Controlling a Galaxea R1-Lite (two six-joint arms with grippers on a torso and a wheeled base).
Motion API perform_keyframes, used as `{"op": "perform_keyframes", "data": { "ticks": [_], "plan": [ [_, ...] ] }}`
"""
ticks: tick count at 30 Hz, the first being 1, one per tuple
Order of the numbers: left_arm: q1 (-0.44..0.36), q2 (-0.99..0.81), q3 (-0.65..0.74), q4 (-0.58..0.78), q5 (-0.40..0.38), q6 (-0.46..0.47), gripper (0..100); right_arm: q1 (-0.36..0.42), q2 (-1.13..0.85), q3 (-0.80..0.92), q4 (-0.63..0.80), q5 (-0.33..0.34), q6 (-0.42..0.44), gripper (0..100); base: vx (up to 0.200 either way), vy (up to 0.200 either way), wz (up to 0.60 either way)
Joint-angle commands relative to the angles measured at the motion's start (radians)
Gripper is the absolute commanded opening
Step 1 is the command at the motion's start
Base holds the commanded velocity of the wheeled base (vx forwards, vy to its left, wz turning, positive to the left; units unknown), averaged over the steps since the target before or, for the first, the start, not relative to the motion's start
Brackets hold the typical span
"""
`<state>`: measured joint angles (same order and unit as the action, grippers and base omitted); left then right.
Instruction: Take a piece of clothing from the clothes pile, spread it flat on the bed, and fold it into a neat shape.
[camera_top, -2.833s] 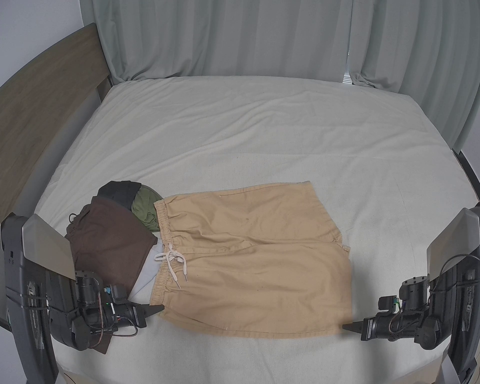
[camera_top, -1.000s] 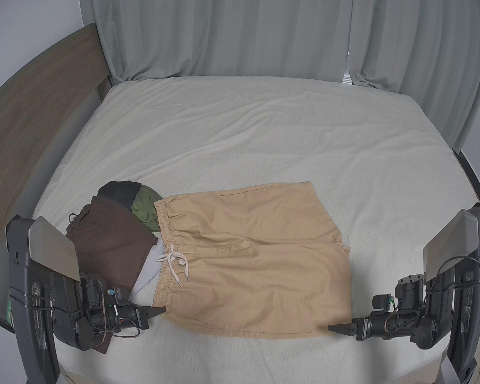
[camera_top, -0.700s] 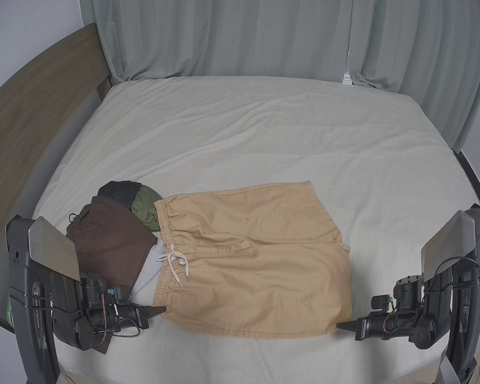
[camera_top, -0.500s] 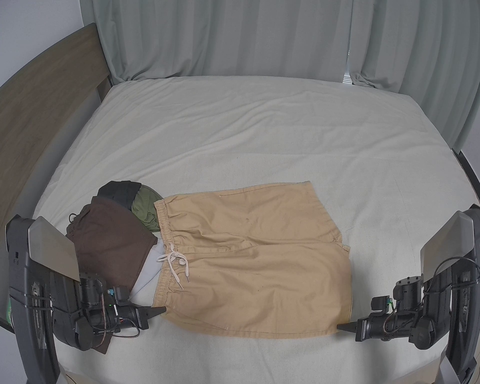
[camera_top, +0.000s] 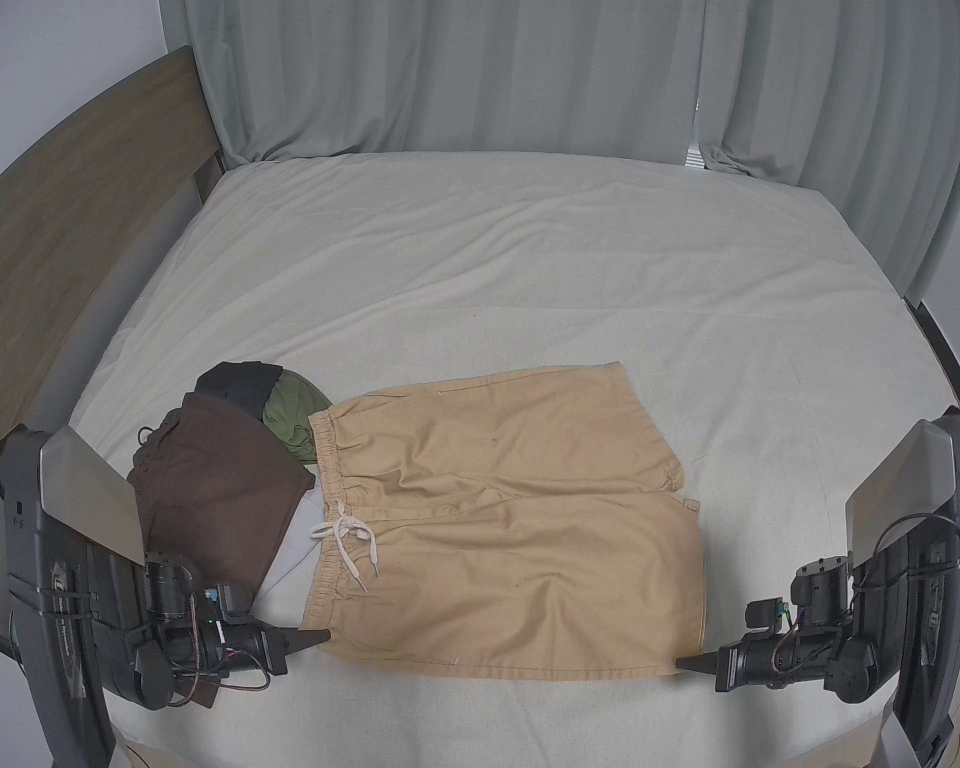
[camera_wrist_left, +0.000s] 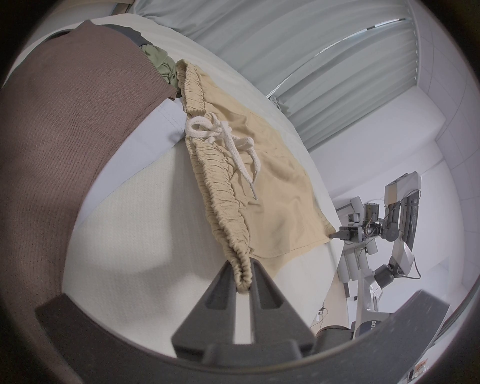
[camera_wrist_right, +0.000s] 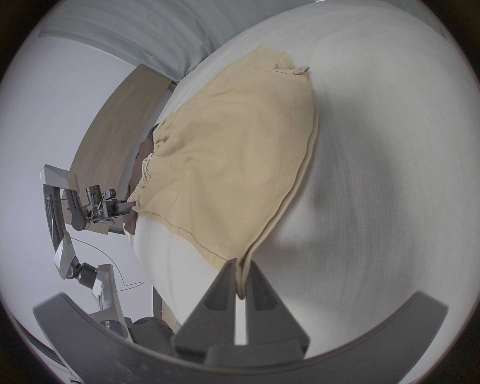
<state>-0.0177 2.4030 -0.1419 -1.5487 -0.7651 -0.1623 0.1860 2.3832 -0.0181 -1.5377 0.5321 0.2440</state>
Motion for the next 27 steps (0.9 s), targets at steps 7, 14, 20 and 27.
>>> {"op": "perform_keyframes", "data": {
  "ticks": [7, 14, 20, 27],
  "plan": [
    [0.021, 0.012, 0.05, 0.002, 0.001, 0.083, 0, -0.013, -0.025, 0.018, 0.053, 0.042, -0.065, 0, 0.0, 0.0, 0.0],
    [0.024, 0.022, 0.059, -0.001, -0.003, 0.116, 0, -0.02, -0.085, 0.018, 0.09, 0.057, -0.085, 0, 0.0, 0.0, 0.0],
    [0.031, -0.002, 0.056, -0.002, -0.033, 0.112, 0, -0.037, -0.145, 0.018, 0.07, 0.08, -0.083, 0, 0.0, 0.0, 0.0],
    [0.018, -0.054, 0.035, -0.004, -0.045, 0.103, 0, -0.039, -0.167, 0.001, -0.004, 0.088, -0.055, 0, 0.0, 0.0, 0.0]
  ]
}}
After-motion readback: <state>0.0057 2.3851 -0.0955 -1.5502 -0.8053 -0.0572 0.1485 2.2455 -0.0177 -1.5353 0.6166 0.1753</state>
